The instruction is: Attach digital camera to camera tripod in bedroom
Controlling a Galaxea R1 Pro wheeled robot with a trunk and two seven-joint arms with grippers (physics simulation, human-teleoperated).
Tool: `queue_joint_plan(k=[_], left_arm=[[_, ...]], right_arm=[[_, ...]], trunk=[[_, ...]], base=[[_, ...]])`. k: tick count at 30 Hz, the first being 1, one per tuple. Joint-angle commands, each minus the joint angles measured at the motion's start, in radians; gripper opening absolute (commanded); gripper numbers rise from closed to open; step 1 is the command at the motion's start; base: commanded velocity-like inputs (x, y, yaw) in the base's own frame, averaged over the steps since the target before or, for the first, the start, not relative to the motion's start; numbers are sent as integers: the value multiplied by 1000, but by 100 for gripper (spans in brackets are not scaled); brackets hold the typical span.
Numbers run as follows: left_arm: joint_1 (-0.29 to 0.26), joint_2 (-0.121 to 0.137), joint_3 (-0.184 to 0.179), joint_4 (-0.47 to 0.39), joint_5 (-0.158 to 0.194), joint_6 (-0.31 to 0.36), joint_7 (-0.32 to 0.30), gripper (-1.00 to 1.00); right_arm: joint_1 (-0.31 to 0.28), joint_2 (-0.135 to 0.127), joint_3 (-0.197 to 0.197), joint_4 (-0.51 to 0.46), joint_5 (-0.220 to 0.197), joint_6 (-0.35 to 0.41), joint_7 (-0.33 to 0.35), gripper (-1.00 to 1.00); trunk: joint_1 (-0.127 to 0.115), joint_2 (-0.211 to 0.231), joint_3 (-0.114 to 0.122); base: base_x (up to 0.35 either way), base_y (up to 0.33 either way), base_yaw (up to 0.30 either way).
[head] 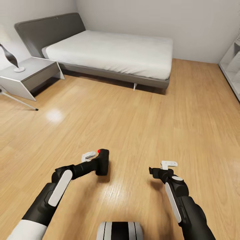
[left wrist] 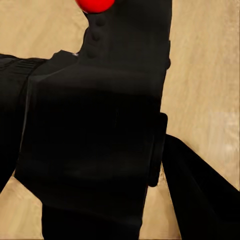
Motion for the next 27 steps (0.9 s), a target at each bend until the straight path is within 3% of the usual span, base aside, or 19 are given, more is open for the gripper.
queue_joint_plan(k=[1,4,6,7,8,9,12,17,27], left_arm=[[0,20,-1,3,11,-9,-46,-100],[1,69,-1,19,42,-40,-155,-100],[2,108,-1,47,58,-63,-264,-100],[2,128,-1,71,63,-73,-342,-100],[2,136,-1,84,65,-77,-382,-100],[3,165,0,137,68,-88,-551,-100],[3,184,1,171,68,-99,-693,-100],[3,195,1,190,67,-117,-785,-100],[4,196,0,197,65,-124,-791,-100]], right_arm=[[0,1,0,-1,-2,4,-3,100],[0,1,0,-1,-1,3,-3,100],[0,0,2,-1,0,2,-3,100],[0,-1,2,-1,0,2,-3,100],[0,-1,3,-1,0,2,-3,100],[0,-3,3,0,0,0,-3,100],[0,-7,2,0,0,0,-2,100],[0,-8,1,0,1,-1,-3,100],[0,-8,1,0,1,4,-3,100]], trunk=[[-1,0,3],[-2,1,15],[-3,1,23],[-3,1,26],[-4,2,30],[-4,2,34],[-5,3,46],[-8,4,65],[-12,6,104]], base=[[0,0,0],[0,0,0],[0,0,0],[0,0,0],[0,0,0],[0,0,0],[0,0,0],[0,0,0],[0,0,0]])
